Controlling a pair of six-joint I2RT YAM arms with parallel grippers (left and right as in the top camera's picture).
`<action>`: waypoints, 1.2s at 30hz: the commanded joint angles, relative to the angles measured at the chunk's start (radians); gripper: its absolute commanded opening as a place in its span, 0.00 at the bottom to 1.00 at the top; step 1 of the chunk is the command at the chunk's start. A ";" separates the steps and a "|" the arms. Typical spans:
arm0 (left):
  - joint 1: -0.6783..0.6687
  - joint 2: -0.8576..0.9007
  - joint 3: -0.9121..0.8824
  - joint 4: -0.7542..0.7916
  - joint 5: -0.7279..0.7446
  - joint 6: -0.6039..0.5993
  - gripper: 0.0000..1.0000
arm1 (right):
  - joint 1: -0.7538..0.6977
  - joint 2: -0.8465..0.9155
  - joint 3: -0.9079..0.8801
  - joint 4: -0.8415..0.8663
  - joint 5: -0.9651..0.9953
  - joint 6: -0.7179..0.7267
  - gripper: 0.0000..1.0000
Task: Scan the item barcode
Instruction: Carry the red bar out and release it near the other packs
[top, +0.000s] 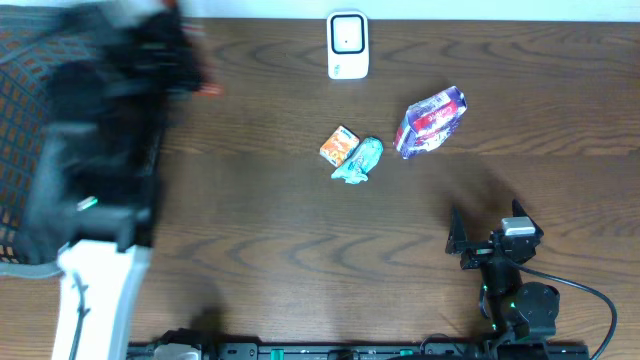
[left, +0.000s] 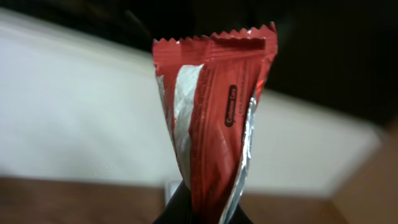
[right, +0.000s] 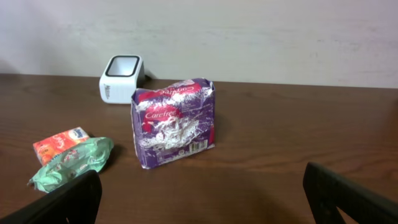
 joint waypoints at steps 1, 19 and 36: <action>-0.141 0.097 0.004 -0.024 -0.111 0.079 0.07 | 0.006 -0.005 -0.003 -0.003 0.009 -0.008 0.99; -0.264 0.589 0.004 -0.276 -0.253 0.115 0.44 | 0.006 -0.005 -0.003 -0.003 0.009 -0.008 0.99; -0.259 0.224 0.004 -0.686 -0.230 0.107 0.98 | 0.006 -0.005 -0.003 -0.003 0.009 -0.008 0.99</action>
